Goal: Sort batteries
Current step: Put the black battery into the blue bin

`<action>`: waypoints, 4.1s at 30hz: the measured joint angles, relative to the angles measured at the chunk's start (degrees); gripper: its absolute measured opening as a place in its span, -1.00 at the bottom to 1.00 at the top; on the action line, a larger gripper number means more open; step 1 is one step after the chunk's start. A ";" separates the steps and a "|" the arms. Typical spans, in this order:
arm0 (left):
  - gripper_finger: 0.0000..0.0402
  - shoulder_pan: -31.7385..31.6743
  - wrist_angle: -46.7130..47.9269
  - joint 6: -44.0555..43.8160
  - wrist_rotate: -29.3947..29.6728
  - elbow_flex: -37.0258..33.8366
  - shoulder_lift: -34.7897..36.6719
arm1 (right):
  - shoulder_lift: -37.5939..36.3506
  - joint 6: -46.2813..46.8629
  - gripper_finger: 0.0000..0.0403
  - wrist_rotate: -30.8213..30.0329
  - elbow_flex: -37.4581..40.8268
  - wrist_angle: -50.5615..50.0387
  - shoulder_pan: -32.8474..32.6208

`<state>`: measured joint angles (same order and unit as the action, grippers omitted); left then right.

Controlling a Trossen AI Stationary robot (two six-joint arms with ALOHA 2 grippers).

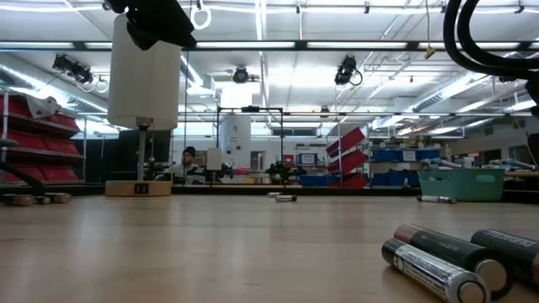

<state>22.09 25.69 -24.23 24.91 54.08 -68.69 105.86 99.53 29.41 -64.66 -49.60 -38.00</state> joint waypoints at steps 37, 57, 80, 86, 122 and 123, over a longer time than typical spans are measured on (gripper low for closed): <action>-0.19 -0.78 3.87 0.35 0.70 0.00 0.00 | 0.00 23.73 -0.35 -5.39 0.92 6.09 -4.61; -0.19 -1.90 3.86 3.02 0.66 0.00 0.00 | -0.15 22.35 -0.69 -3.34 5.44 11.01 -2.65; -0.19 -2.32 4.93 4.98 0.70 0.00 10.94 | 0.00 1.65 -0.84 -20.65 -1.79 8.15 11.52; -0.19 -2.27 8.87 4.45 -1.09 0.01 11.06 | 0.00 -6.99 -0.84 -26.39 -5.79 1.77 20.07; -0.19 -16.75 10.09 8.72 16.50 0.04 13.88 | -23.00 -42.47 -0.82 -59.77 -9.34 -28.75 60.54; -0.19 -16.86 9.78 6.85 18.57 0.04 13.79 | -24.01 -42.26 -0.82 -59.91 -8.12 -28.57 61.08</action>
<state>5.23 35.47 -17.38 43.48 54.13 -54.89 81.86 57.27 -30.50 -72.78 -78.17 23.08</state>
